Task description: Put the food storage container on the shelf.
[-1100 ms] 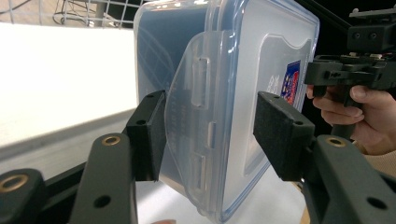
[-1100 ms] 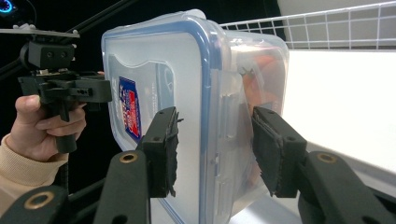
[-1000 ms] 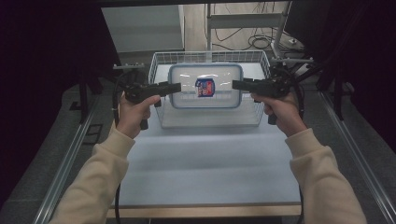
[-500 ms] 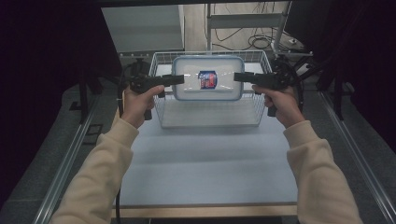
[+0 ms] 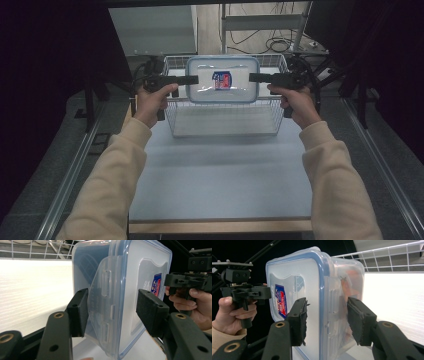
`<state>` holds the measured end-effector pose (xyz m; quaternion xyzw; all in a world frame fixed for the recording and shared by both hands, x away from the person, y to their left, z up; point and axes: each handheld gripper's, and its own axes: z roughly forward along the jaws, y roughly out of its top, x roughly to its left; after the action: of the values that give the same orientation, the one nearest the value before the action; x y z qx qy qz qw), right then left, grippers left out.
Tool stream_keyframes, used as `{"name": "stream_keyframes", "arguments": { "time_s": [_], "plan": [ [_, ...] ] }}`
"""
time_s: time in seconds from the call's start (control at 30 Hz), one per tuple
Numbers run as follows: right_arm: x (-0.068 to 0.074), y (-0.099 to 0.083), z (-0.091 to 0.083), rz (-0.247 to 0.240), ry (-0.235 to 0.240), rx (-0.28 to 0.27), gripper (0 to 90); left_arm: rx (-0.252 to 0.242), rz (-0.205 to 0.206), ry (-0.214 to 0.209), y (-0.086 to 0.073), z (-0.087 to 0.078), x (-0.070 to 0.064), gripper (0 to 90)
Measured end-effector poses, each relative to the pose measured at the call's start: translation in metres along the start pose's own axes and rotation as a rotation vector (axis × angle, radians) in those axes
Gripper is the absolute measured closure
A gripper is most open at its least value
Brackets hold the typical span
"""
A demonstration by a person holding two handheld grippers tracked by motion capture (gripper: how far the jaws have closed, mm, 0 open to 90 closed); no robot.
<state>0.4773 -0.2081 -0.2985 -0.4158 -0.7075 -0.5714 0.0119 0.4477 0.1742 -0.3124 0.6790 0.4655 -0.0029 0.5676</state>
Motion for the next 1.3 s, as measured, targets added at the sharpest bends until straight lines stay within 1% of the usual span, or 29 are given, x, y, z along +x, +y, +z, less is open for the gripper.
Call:
{"name": "stream_keyframes", "arguments": {
  "time_s": [0.1,0.17,0.2,0.3,0.33,0.43,0.63,0.67,0.7,0.73,0.77,0.9,0.97,1.03,1.07,1.13,1.17,1.2,1.3],
  "plan": [
    [-0.003,0.002,0.003,0.005,-0.007,0.005,52.0,0.008,-0.002,0.0,0.001,0.002,0.003,44.7],
    [-0.004,0.003,0.003,0.01,-0.01,0.012,51.9,0.009,-0.006,0.0,0.002,0.005,0.005,44.7],
    [-0.007,0.003,0.005,0.018,-0.012,0.016,52.0,0.01,-0.013,0.0,0.003,0.007,0.007,44.6],
    [-0.009,0.005,0.005,0.021,-0.014,0.012,51.9,0.007,-0.015,0.0,0.004,0.008,0.007,44.6],
    [-0.01,0.006,0.005,0.024,-0.013,0.009,52.0,0.008,-0.015,-0.006,0.005,0.009,0.008,44.6],
    [-0.011,0.007,0.005,0.028,-0.014,0.011,51.9,0.008,-0.023,-0.008,0.006,0.011,0.009,44.7],
    [-0.017,0.013,0.008,0.065,-0.023,0.005,51.4,0.01,-0.07,-0.02,0.011,0.017,0.016,44.7],
    [-0.018,0.013,0.009,0.068,-0.026,0.004,51.3,0.0,-0.086,-0.023,0.012,0.018,0.017,44.7],
    [-0.019,0.014,0.01,0.08,-0.029,0.001,51.2,0.0,-0.086,-0.023,0.012,0.018,0.017,44.6],
    [-0.02,0.015,0.011,0.088,-0.032,-0.001,51.1,0.005,-0.091,-0.024,0.013,0.02,0.021,44.5],
    [-0.021,0.015,0.012,0.091,-0.034,-0.001,51.0,-0.002,-0.1,-0.022,0.014,0.021,0.021,44.4],
    [-0.023,0.017,0.015,0.096,-0.044,-0.007,50.9,-0.002,-0.107,-0.014,0.017,0.023,0.023,43.4],
    [-0.025,0.018,0.017,0.113,-0.052,-0.017,50.7,0.004,-0.108,-0.006,0.019,0.026,0.025,42.7],
    [-0.026,0.019,0.018,0.116,-0.054,-0.022,50.6,0.005,-0.109,-0.004,0.02,0.028,0.026,42.0],
    [-0.028,0.019,0.019,0.13,-0.061,-0.033,50.3,0.007,-0.118,-0.002,0.022,0.03,0.027,41.5],
    [-0.029,0.019,0.021,0.141,-0.07,-0.04,49.8,0.003,-0.131,-0.004,0.022,0.032,0.029,40.8],
    [-0.03,0.018,0.022,0.139,-0.074,-0.043,49.7,0.003,-0.131,-0.004,0.022,0.032,0.029,40.5],
    [-0.031,0.018,0.023,0.148,-0.076,-0.051,49.4,-0.002,-0.142,-0.009,0.022,0.033,0.032,40.4],
    [-0.033,0.018,0.024,0.161,-0.083,-0.057,49.0,-0.001,-0.144,-0.012,0.023,0.035,0.035,39.8]
  ]
}}
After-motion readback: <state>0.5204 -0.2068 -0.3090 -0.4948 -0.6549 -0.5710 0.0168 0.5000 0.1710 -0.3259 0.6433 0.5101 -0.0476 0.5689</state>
